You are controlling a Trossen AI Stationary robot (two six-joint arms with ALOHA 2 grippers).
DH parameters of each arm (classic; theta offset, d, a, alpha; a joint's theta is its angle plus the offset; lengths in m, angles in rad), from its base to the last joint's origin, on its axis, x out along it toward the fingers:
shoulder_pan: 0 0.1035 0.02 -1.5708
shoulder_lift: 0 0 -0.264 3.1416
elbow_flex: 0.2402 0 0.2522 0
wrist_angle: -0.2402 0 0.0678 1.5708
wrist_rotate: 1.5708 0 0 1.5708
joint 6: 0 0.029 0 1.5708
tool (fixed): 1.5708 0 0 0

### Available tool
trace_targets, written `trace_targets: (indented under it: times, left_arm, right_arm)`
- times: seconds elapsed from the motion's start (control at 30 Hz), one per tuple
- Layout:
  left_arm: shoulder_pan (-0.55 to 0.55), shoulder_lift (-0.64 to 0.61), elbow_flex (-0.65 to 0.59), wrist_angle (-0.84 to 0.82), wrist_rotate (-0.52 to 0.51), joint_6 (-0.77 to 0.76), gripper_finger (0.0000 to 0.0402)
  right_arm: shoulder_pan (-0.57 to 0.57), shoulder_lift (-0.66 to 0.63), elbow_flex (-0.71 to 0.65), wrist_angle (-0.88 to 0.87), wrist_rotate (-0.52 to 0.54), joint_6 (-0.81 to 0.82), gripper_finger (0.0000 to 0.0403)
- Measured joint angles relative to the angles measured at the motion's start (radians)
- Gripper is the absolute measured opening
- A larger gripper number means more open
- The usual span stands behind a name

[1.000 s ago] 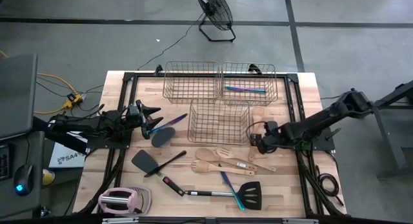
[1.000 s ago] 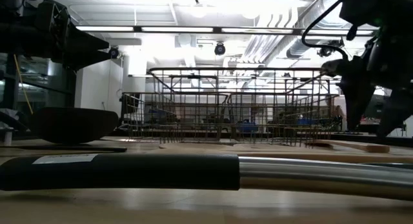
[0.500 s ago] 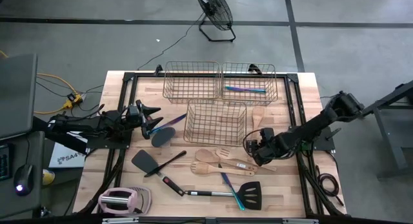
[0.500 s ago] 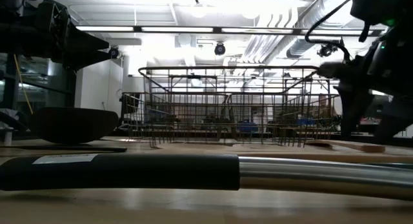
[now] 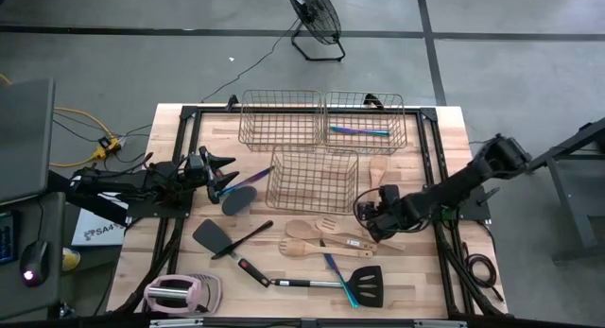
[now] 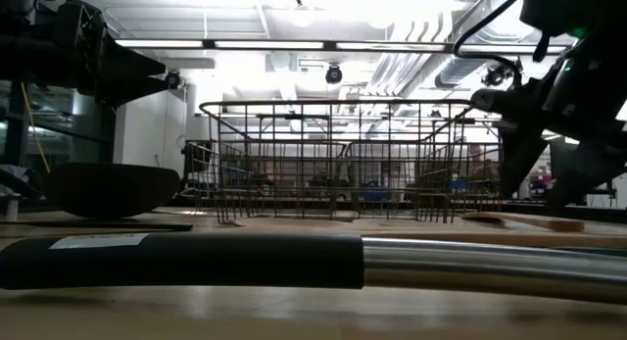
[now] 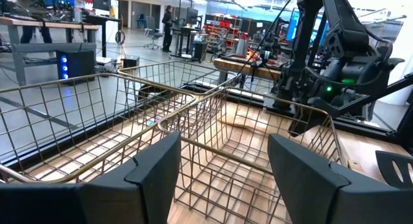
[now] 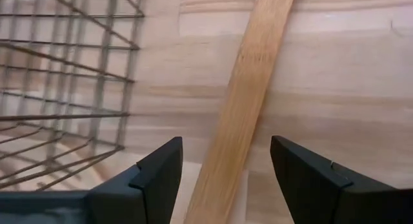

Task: Pick & Place Kitchen Items
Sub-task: Put the wooden spatula into the bottom wire basket

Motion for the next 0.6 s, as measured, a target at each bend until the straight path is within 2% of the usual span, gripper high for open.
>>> trace_targets:
  times: [0.33,0.6]
  left_arm:
    - [0.0,0.0,0.0,0.0,0.0,0.0,0.023]
    - [0.0,0.0,0.0,0.0,0.0,0.0,0.023]
  right_arm:
    - [-0.004,0.118,0.004,0.056,-0.011,-0.016,0.0227]
    - [-0.004,0.129,0.005,0.002,-0.07,0.033,0.0227]
